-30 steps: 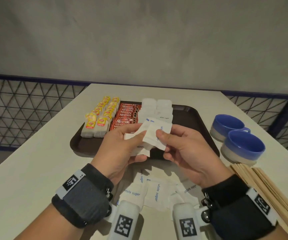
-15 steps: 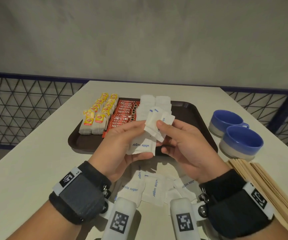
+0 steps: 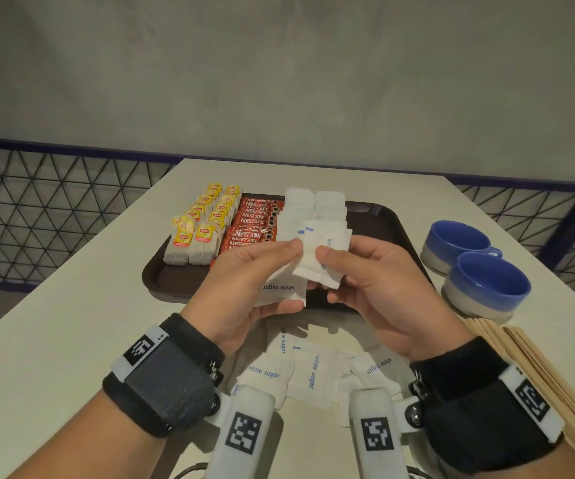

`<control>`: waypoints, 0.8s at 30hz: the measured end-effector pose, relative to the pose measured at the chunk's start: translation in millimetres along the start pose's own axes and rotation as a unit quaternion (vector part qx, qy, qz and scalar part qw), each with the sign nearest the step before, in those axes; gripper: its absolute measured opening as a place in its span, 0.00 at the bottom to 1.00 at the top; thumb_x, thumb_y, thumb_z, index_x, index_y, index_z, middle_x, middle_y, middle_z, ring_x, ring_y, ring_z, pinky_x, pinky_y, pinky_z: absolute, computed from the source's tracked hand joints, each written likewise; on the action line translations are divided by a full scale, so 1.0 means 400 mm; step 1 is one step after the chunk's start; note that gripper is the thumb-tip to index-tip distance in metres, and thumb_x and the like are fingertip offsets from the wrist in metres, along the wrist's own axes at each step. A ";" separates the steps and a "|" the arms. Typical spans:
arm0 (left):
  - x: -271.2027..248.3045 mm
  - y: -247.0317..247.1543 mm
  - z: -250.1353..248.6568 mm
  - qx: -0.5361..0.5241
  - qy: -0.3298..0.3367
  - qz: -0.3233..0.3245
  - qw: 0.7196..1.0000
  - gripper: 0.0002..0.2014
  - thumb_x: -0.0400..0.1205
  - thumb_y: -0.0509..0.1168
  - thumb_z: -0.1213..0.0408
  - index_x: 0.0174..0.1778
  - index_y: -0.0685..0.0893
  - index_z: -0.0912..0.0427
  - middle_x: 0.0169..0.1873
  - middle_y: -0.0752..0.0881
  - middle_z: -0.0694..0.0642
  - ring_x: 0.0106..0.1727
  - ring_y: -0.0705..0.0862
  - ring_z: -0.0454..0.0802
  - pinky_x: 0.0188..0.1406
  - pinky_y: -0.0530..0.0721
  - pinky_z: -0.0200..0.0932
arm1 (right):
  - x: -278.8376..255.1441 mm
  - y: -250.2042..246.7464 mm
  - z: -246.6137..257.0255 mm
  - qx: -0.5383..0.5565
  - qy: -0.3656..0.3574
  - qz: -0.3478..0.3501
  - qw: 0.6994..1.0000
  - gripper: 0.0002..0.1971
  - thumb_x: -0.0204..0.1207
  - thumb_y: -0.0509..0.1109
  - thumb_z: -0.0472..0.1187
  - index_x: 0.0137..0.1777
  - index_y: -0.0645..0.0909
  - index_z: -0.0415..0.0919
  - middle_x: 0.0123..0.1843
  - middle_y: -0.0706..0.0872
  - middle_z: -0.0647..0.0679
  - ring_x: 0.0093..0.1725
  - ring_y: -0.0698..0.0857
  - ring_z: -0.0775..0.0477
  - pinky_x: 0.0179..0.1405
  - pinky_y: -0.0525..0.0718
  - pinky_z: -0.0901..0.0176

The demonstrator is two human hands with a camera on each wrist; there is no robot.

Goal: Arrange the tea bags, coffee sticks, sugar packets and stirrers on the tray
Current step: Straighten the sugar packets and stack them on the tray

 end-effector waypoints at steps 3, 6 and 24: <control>0.000 0.003 0.004 0.016 0.002 -0.002 1.000 0.05 0.80 0.74 0.61 0.42 0.96 0.52 0.39 0.94 0.48 0.39 0.91 0.45 0.30 0.90 0.40 | -0.003 0.003 -0.004 -0.025 0.002 -0.003 1.000 0.09 0.78 0.77 0.36 0.56 0.91 0.35 0.51 0.94 0.39 0.44 0.87 0.45 0.35 0.87 0.59; 0.002 0.002 0.001 0.018 0.011 -0.006 1.000 0.07 0.80 0.75 0.63 0.38 0.96 0.50 0.38 0.94 0.47 0.38 0.92 0.44 0.29 0.89 0.40 | -0.003 -0.004 0.004 -0.019 -0.008 -0.023 1.000 0.10 0.77 0.78 0.38 0.55 0.90 0.34 0.48 0.94 0.39 0.41 0.88 0.47 0.35 0.89 0.60; 0.005 -0.015 -0.009 0.012 0.036 -0.046 0.998 0.02 0.78 0.77 0.63 0.39 0.93 0.53 0.37 0.92 0.48 0.39 0.90 0.45 0.29 0.88 0.41 | -0.010 0.009 0.021 -0.028 -0.054 -0.032 0.998 0.08 0.79 0.76 0.34 0.56 0.89 0.32 0.45 0.91 0.29 0.36 0.88 0.48 0.39 0.91 0.59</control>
Point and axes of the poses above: each hand's wrist, its own x-axis towards the middle knuckle, its own y-axis out of the palm, z = x × y, the point moved 7 cm from there along x, towards the middle knuckle
